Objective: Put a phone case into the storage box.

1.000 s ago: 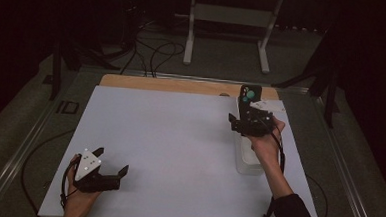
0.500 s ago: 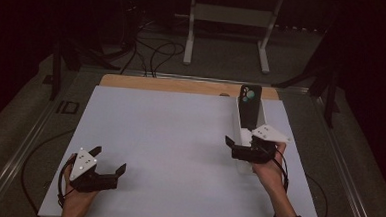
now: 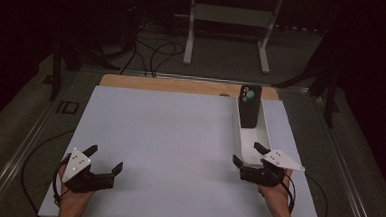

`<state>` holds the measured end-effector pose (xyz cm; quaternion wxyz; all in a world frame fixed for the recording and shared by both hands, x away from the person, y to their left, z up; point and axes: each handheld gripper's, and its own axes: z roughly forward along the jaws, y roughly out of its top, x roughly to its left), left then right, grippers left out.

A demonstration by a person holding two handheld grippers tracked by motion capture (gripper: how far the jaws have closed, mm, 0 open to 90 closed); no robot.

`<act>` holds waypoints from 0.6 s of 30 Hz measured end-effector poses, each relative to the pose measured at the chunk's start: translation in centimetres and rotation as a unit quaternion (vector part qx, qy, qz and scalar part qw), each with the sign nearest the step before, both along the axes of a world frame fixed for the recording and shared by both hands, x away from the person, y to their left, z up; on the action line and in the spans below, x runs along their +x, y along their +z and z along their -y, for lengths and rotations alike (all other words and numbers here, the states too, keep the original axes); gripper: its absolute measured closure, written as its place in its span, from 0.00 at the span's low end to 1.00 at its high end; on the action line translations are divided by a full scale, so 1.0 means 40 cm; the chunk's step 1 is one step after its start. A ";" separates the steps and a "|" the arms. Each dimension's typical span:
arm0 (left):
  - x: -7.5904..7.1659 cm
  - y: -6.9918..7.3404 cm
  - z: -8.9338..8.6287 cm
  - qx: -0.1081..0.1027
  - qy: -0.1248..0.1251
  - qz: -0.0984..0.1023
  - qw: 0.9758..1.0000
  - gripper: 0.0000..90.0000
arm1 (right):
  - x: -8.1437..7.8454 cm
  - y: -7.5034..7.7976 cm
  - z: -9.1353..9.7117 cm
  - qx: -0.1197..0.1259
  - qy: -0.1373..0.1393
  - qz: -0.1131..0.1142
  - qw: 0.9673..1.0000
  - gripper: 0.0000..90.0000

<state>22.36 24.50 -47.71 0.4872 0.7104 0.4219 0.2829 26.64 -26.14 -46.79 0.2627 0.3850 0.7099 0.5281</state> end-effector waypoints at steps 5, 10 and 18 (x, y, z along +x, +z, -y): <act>-0.002 0.001 -0.001 -0.003 0.000 0.003 1.000 0.00 | -0.020 -0.011 0.013 0.011 0.005 0.013 1.000 0.11; -0.004 0.000 0.000 -0.004 -0.002 0.004 1.000 0.00 | -0.036 -0.024 0.019 0.013 0.004 0.027 1.000 0.11; -0.004 -0.004 0.002 0.002 -0.004 0.003 1.000 0.00 | -0.041 -0.032 0.015 0.008 0.009 0.031 0.999 0.11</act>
